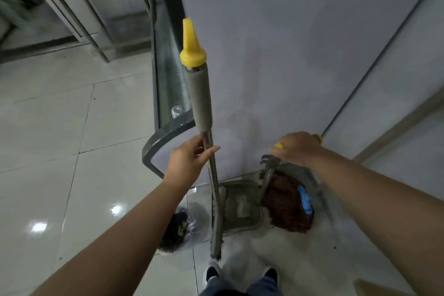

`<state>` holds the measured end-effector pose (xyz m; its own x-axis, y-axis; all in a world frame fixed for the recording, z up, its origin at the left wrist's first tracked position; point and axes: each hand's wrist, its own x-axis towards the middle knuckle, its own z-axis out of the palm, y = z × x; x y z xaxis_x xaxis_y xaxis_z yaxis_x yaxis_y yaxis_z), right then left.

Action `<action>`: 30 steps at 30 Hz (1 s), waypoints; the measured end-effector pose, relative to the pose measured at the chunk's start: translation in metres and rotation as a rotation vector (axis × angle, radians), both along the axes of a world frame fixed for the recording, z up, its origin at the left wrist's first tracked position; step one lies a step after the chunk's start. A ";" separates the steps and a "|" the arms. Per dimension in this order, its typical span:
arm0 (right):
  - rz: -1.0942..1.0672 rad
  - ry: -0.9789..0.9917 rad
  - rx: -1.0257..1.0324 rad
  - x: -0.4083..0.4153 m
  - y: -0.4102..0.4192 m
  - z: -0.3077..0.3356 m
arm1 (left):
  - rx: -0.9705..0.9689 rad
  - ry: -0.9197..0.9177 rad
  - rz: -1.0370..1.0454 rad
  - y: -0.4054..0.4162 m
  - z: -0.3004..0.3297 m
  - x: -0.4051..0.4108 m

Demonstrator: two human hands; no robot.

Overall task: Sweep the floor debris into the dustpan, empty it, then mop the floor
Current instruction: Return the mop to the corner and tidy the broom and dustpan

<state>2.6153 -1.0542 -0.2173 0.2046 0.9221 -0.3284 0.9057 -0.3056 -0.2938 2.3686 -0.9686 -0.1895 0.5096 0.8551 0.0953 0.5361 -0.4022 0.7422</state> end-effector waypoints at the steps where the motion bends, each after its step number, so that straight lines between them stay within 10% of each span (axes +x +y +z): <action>1: -0.009 0.029 -0.025 0.006 0.002 -0.002 | -0.027 0.000 0.018 0.003 -0.002 0.002; 15: 0.230 -0.137 0.000 -0.010 0.029 -0.010 | -0.036 -0.086 -0.005 0.014 -0.003 0.034; 30: -0.040 -0.225 0.108 -0.016 0.016 -0.001 | -0.072 -0.104 -0.037 0.009 -0.011 0.035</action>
<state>2.5998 -1.0378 -0.2180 0.2986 0.9391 -0.1701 0.9397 -0.3205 -0.1195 2.4038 -0.9597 -0.2001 0.5316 0.8424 0.0883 0.4407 -0.3642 0.8204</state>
